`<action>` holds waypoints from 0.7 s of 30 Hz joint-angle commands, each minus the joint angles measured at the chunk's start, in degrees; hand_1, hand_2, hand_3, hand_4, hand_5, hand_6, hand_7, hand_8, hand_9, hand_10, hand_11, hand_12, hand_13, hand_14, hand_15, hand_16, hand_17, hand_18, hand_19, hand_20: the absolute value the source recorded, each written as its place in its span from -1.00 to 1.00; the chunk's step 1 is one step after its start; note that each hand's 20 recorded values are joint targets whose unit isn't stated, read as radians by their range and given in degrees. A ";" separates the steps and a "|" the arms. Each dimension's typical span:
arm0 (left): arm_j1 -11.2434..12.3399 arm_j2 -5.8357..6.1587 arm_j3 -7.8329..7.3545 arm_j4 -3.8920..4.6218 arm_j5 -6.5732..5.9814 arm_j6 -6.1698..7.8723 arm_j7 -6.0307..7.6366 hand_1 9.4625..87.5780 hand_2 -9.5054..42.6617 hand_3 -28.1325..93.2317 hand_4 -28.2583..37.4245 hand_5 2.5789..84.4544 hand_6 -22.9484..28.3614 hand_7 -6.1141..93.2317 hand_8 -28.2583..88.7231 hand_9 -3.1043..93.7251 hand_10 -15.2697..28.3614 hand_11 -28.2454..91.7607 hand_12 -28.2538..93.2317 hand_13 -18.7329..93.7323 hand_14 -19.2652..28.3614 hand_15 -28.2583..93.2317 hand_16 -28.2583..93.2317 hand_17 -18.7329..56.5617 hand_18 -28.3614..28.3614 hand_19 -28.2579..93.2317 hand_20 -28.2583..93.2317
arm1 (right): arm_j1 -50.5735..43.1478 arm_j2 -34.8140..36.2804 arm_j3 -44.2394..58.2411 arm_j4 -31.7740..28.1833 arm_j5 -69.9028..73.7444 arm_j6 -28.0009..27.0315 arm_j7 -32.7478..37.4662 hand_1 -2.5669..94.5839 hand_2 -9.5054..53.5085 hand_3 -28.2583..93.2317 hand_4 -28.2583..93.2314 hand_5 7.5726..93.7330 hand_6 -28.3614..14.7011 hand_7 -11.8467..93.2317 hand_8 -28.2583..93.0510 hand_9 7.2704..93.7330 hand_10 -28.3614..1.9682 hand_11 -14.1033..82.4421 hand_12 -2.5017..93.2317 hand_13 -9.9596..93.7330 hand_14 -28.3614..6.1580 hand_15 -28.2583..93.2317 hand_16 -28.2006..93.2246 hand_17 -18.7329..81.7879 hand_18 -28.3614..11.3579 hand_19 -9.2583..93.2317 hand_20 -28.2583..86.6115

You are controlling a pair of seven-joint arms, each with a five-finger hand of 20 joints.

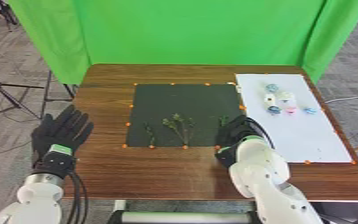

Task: Arrange flowers

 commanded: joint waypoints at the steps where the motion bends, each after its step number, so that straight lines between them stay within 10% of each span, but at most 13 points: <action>1: 1.01 -0.54 0.12 -0.06 -0.48 -0.77 -0.16 -0.54 0.11 0.66 -1.00 0.03 0.16 -0.37 -0.72 -0.05 0.36 -0.04 -0.32 -0.10 0.48 0.31 -0.66 -0.59 0.56 0.20 -0.33 | -4.53 0.05 1.69 -1.06 8.68 11.14 -7.50 0.07 -0.77 0.70 -0.96 0.43 0.14 0.21 -0.19 0.65 -0.14 0.22 -0.07 0.79 0.21 0.56 0.04 0.53 -0.64 1.00 0.34; 10: 0.68 -0.25 0.64 0.04 -0.24 -0.91 -0.32 -0.54 0.11 0.66 -1.00 0.03 0.17 -0.38 -0.72 -0.05 0.36 -0.04 -0.32 -0.10 0.48 0.31 -0.66 -0.59 0.56 0.20 -0.33 | -3.30 0.70 0.41 -4.22 9.45 14.57 -12.83 0.05 -0.71 0.71 -0.99 0.34 0.16 0.31 -0.22 0.59 -0.08 0.25 -0.03 0.74 0.22 0.60 0.07 0.49 -0.53 1.00 0.39; 21: 0.77 0.02 0.80 -0.04 -0.53 -0.67 0.10 -0.54 0.11 0.66 -1.00 0.03 0.16 -0.37 -0.72 -0.05 0.35 -0.04 -0.32 -0.10 0.48 0.31 -0.66 -0.60 0.56 0.20 -0.33 | -3.40 0.70 -1.47 -2.35 -10.61 2.61 -1.62 0.05 -0.78 0.72 -0.94 0.41 0.16 0.25 -0.24 0.65 -0.14 0.24 -0.07 0.78 0.20 0.59 0.06 0.55 -0.62 1.00 0.37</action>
